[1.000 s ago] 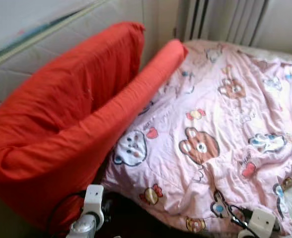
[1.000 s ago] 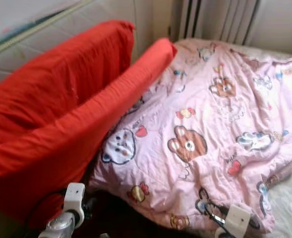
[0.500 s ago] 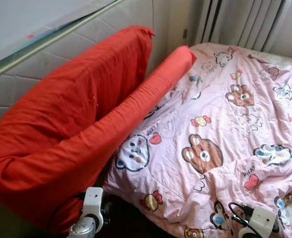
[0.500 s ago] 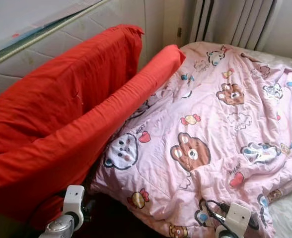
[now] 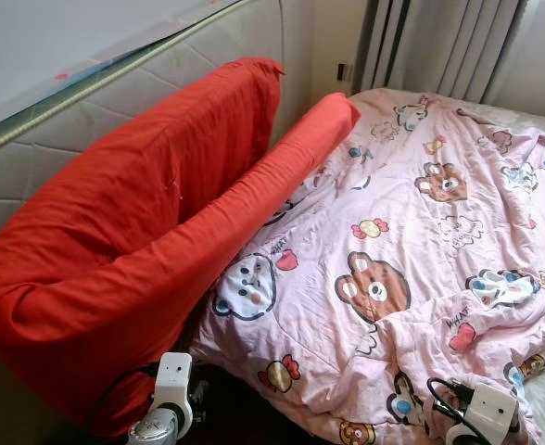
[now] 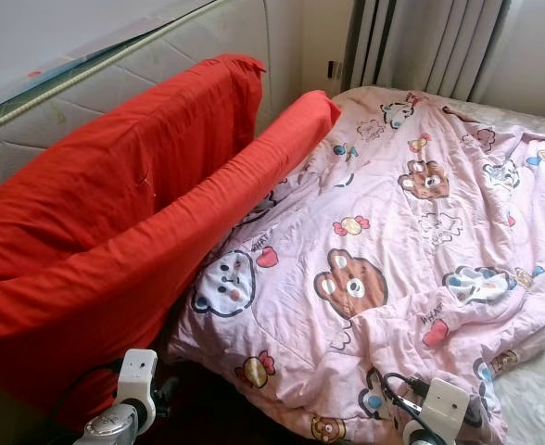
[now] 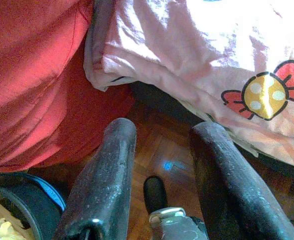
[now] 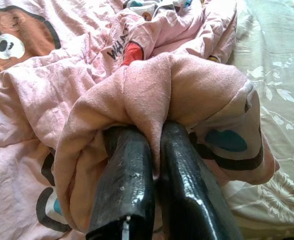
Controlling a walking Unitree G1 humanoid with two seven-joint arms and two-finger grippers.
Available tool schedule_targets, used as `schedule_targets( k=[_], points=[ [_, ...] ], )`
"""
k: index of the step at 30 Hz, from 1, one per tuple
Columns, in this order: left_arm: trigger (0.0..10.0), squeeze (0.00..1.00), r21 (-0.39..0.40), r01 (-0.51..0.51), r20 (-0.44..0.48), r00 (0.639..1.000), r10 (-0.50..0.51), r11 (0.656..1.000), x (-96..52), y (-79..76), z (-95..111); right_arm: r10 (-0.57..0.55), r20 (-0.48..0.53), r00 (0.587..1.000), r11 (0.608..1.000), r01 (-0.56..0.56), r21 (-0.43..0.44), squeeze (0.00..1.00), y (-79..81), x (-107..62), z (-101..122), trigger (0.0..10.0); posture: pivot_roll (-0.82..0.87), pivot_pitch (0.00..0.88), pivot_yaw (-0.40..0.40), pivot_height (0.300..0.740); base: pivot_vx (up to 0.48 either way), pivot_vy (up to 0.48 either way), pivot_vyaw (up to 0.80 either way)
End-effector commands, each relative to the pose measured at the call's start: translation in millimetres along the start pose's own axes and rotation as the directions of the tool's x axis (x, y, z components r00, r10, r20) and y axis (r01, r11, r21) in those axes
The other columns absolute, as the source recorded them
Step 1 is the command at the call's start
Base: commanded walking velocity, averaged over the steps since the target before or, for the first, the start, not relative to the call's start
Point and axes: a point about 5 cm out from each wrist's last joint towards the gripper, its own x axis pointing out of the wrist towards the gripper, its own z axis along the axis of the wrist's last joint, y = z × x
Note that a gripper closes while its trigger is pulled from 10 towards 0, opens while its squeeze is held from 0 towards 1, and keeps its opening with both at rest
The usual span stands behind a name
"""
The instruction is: Clean up the room
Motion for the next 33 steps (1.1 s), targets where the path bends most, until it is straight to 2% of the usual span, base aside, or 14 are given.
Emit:
schedule_targets(
  k=[1,17,24,33],
  points=[
    [10.0,0.00,0.005,-0.005,-0.024,1.000,0.005,1.000,-1.9,4.1,-5.3,-0.001,-0.001,1.000,1.000,0.001,0.008,0.00,0.9,-1.4,-1.6,10.0,-0.08,0.091,0.047,0.740,0.000,0.000,0.00],
    [10.0,0.00,-0.001,-0.003,-0.013,1.000,0.003,1.000,-1.5,4.0,-3.2,0.015,0.059,0.998,0.999,-0.013,-0.034,0.00,4.1,2.5,9.1,10.0,-0.07,0.090,0.047,0.740,0.000,0.000,0.00],
    [10.0,0.00,-0.001,-0.002,-0.010,1.000,0.002,1.000,-1.4,4.3,-2.7,-0.003,0.095,0.996,1.000,0.005,-0.025,0.00,2.9,6.3,17.6,10.0,-0.07,0.083,0.050,0.740,0.000,0.000,0.00],
    [10.0,0.00,0.000,0.001,-0.006,1.000,-0.001,1.000,-1.3,4.6,-1.9,-0.064,0.231,0.971,0.998,0.063,0.010,0.00,-1.4,14.4,46.4,10.0,-0.08,0.073,0.053,0.740,-0.135,0.000,0.00]
  ],
)
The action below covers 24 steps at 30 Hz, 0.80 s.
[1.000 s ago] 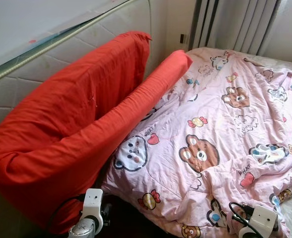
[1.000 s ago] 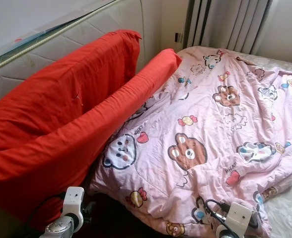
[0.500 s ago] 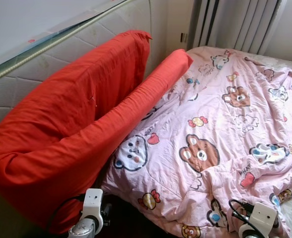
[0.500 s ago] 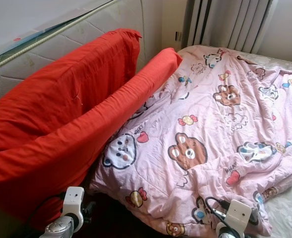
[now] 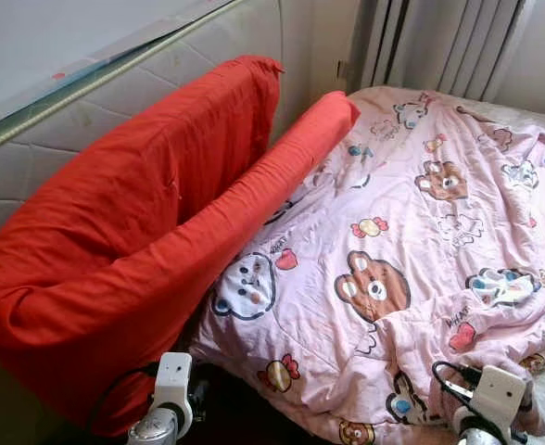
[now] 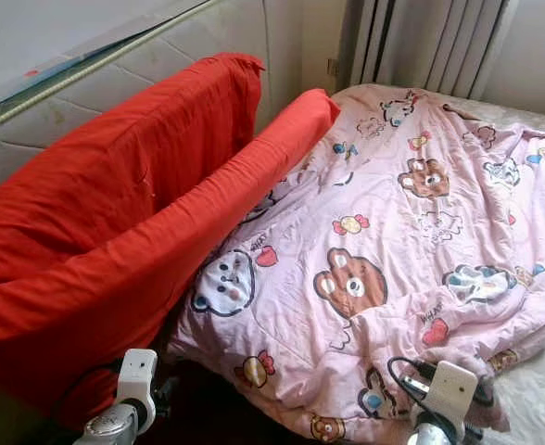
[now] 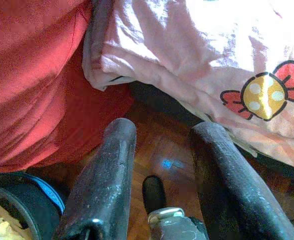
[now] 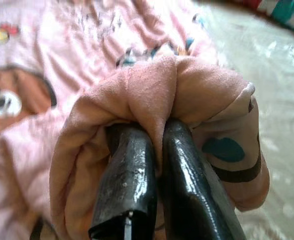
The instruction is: Clean up the room
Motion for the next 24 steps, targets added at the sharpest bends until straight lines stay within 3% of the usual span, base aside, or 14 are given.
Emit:
schedule_targets(
  k=[1,20,24],
  points=[
    [10.0,0.00,0.003,-0.002,-0.009,1.000,0.002,1.000,-1.4,4.5,-2.3,-0.016,0.036,0.999,1.000,0.015,0.017,0.00,-1.3,3.6,7.5,10.0,-0.08,0.073,0.053,0.740,-0.247,0.000,0.00],
    [10.0,0.00,0.001,-0.003,-0.012,1.000,0.003,1.000,-1.6,4.9,-3.2,-0.014,0.038,0.999,1.000,0.013,0.009,0.00,-0.4,2.0,6.7,10.0,-0.07,0.077,0.050,0.740,-0.257,0.000,0.00],
    [10.0,0.00,0.010,-0.008,-0.015,1.000,0.008,1.000,-1.5,5.3,-2.9,-0.041,0.050,0.998,0.999,0.041,0.006,0.00,-5.7,4.4,9.6,10.0,-0.07,0.078,0.050,0.740,0.000,0.000,0.00]
  ],
)
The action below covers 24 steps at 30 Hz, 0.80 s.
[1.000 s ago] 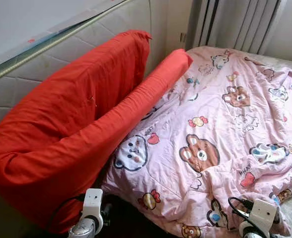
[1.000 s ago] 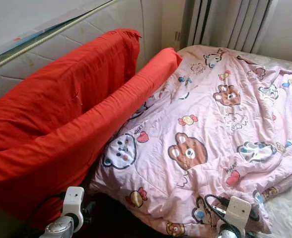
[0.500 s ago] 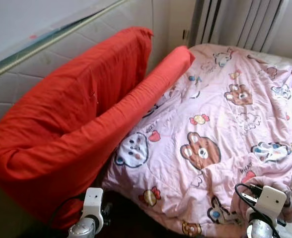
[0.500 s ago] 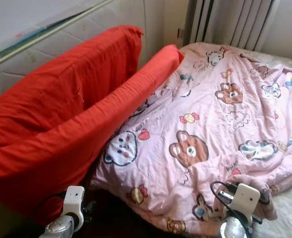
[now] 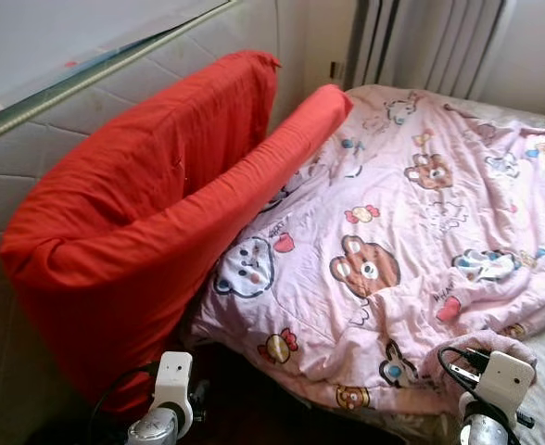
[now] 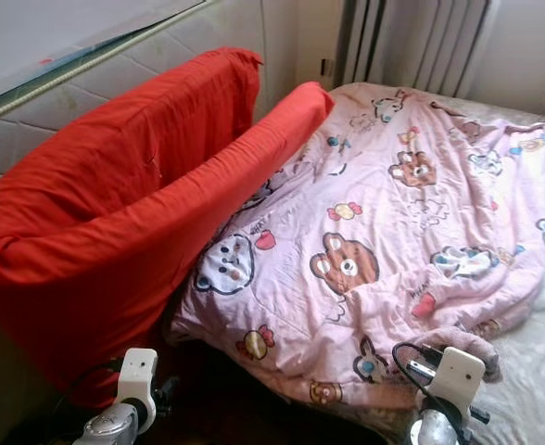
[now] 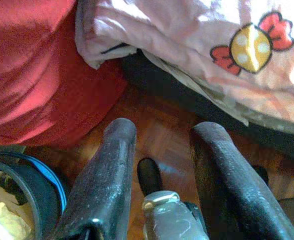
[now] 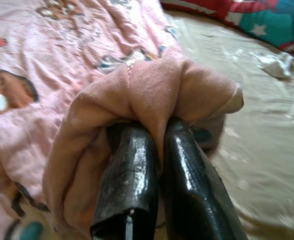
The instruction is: Clean up the room
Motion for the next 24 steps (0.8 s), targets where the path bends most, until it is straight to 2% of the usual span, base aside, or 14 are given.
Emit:
schedule_targets(
  k=[1,5,9,12,15,19,22,23,24],
  points=[
    [10.0,0.00,0.011,-0.019,-0.022,1.000,0.020,1.000,-1.7,4.7,-4.5,-0.040,0.019,0.999,0.999,0.040,-0.003,0.00,-10.2,2.9,3.2,10.0,-0.07,0.078,0.050,0.740,0.000,0.000,0.00],
    [10.0,0.00,0.013,-0.020,-0.024,0.999,0.021,1.000,-1.7,5.0,-4.5,-0.075,0.058,0.995,0.997,0.075,0.005,0.00,-19.2,10.8,13.6,10.0,-0.07,0.080,0.050,0.740,0.000,0.000,0.00],
    [10.0,0.00,0.014,-0.018,-0.027,0.999,0.019,1.000,-1.8,4.8,-5.1,-0.006,0.144,0.990,1.000,0.006,0.005,0.00,-13.7,16.5,30.5,10.0,-0.07,0.081,0.051,0.740,0.000,0.000,0.00],
    [10.0,0.00,0.016,-0.018,-0.028,0.999,0.018,1.000,-1.8,4.8,-5.1,-0.003,0.183,0.983,0.999,-0.005,0.046,0.00,-12.6,19.9,40.7,10.0,-0.08,0.086,0.053,0.740,0.000,0.000,0.00],
    [10.0,0.00,0.019,-0.015,-0.032,0.999,0.016,1.000,-2.0,4.2,-6.3,0.129,0.298,0.946,0.983,-0.162,0.086,0.00,7.8,20.4,65.6,10.0,-0.08,0.088,0.055,0.740,0.000,0.000,0.00],
    [10.0,0.00,0.020,-0.013,-0.035,0.999,0.014,1.000,-2.2,3.6,-7.0,0.163,0.368,0.915,0.962,-0.230,0.146,0.00,16.2,18.1,81.9,10.0,-0.08,0.089,0.055,0.740,0.000,0.000,0.00],
    [10.0,0.00,0.020,-0.012,-0.036,0.999,0.013,1.000,-2.2,3.5,-7.2,0.223,0.453,0.863,0.917,-0.343,0.202,0.00,25.9,13.8,104.9,10.0,-0.08,0.089,0.055,0.740,0.000,0.000,0.00],
    [10.0,0.00,0.021,-0.012,-0.036,0.999,0.013,1.000,-2.2,3.5,-7.3,0.269,0.493,0.827,0.872,-0.427,0.240,0.00,31.7,9.3,118.0,10.0,-0.08,0.090,0.056,0.740,0.000,0.000,0.00],
    [10.0,0.00,0.022,-0.012,-0.036,0.999,0.013,1.000,-2.2,3.4,-7.4,0.292,0.506,0.811,0.845,-0.467,0.260,0.00,33.7,6.7,122.4,10.0,-0.08,0.090,0.056,0.740,0.000,0.000,0.00]
  ],
)
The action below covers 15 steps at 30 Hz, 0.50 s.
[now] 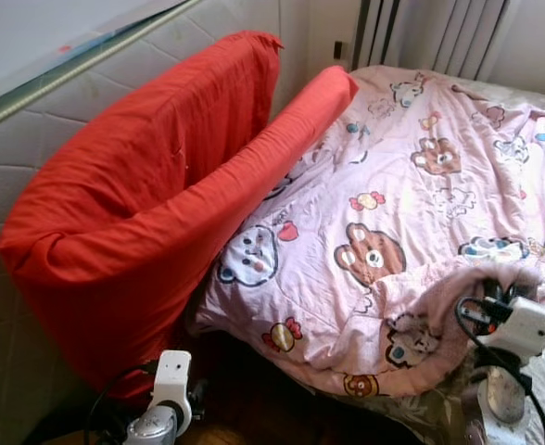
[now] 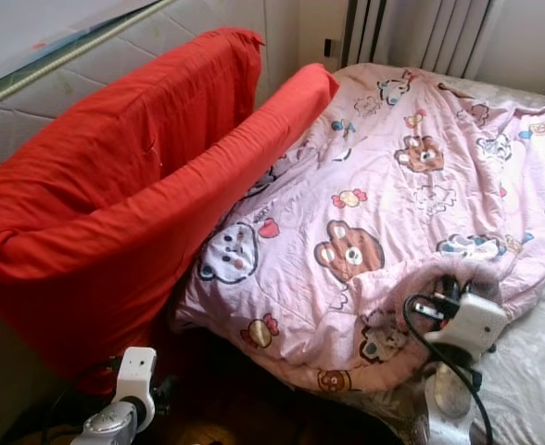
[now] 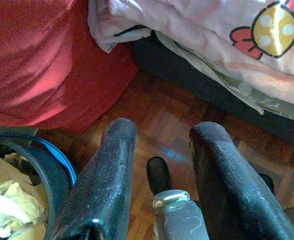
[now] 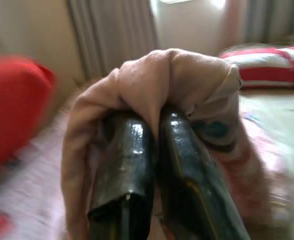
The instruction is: Clean up the room
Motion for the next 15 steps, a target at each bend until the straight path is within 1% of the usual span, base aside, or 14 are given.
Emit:
schedule_targets(
  k=[1,3,4,5,6,8,9,10,11,12,14,15],
  points=[
    [10.0,0.00,0.018,0.000,-0.026,1.000,0.000,1.000,-2.3,2.2,-7.0,0.077,0.026,0.997,0.992,-0.079,0.097,0.00,10.3,0.8,10.1,10.0,-0.08,0.090,0.056,0.740,0.000,0.000,0.00],
    [10.0,0.00,0.021,0.003,-0.027,1.000,-0.003,1.000,-2.3,1.5,-7.4,0.123,0.050,0.991,0.977,-0.130,0.169,0.00,14.3,-1.6,19.5,10.0,-0.09,0.090,0.054,0.740,0.000,0.000,0.00],
    [10.0,0.00,0.025,0.007,-0.028,1.000,-0.006,1.000,-2.4,1.0,-7.8,0.120,0.069,0.990,0.970,-0.132,0.207,0.00,12.8,-3.5,25.6,10.0,-0.09,0.088,0.053,0.740,0.000,0.000,0.00],
    [10.0,0.00,0.025,0.007,-0.028,1.000,-0.006,1.000,-2.4,1.0,-7.8,0.120,0.069,0.990,0.970,-0.132,0.207,0.00,12.8,-3.5,25.6,10.0,-0.09,0.088,0.053,0.740,0.000,0.000,0.00],
    [10.0,0.00,0.026,0.008,-0.029,1.000,-0.007,1.000,-2.4,0.8,-7.9,0.080,0.073,0.994,0.974,-0.094,0.208,0.00,7.2,-3.9,27.6,10.0,-0.09,0.088,0.053,0.740,0.000,0.000,0.00],
    [10.0,0.00,0.027,0.009,-0.029,1.000,-0.009,1.000,-2.4,0.6,-7.9,-0.060,0.054,0.997,0.973,0.046,0.225,0.00,-15.3,-7.9,26.7,10.0,-0.09,0.088,0.051,0.740,0.000,0.000,0.00],
    [10.0,0.00,0.028,0.011,-0.030,1.000,-0.010,1.000,-2.4,0.3,-8.0,-0.202,0.016,0.979,0.962,0.196,0.190,0.00,-40.0,-16.5,21.1,10.0,-0.09,0.088,0.051,0.740,0.000,0.000,0.00],
    [10.0,0.00,0.028,0.011,-0.030,1.000,-0.011,1.000,-2.4,0.3,-8.0,-0.236,0.005,0.972,0.957,0.232,0.174,0.00,-46.1,-19.3,19.5,10.0,-0.09,0.088,0.051,0.740,0.000,0.000,0.00],
    [10.0,0.00,0.029,0.012,-0.030,0.999,-0.011,1.000,-2.3,0.0,-8.0,-0.305,-0.020,0.952,0.942,0.305,0.140,0.00,-58.2,-25.6,15.3,10.0,-0.10,0.086,0.050,0.740,0.000,0.000,0.00],
    [10.0,0.00,0.029,0.013,-0.030,0.999,-0.012,1.000,-2.2,-0.3,-7.9,-0.399,-0.057,0.915,0.911,0.403,0.092,0.00,-76.5,-38.6,9.6,10.0,-0.10,0.085,0.050,0.740,0.000,0.000,0.00],
    [10.0,0.00,0.029,0.013,-0.031,0.999,-0.012,0.999,-2.2,-0.4,-7.8,-0.463,-0.083,0.882,0.882,0.468,0.051,0.00,-89.3,-49.9,5.4,10.0,-0.10,0.085,0.050,0.740,0.000,0.000,0.00],
    [10.0,0.00,0.029,0.014,-0.031,0.999,-0.013,0.999,-2.1,-0.5,-7.7,-0.527,-0.113,0.842,0.848,0.530,-0.004,0.00,-102.6,-61.7,0.3,10.0,-0.10,0.084,0.051,0.740,0.000,0.000,0.00]
  ],
)
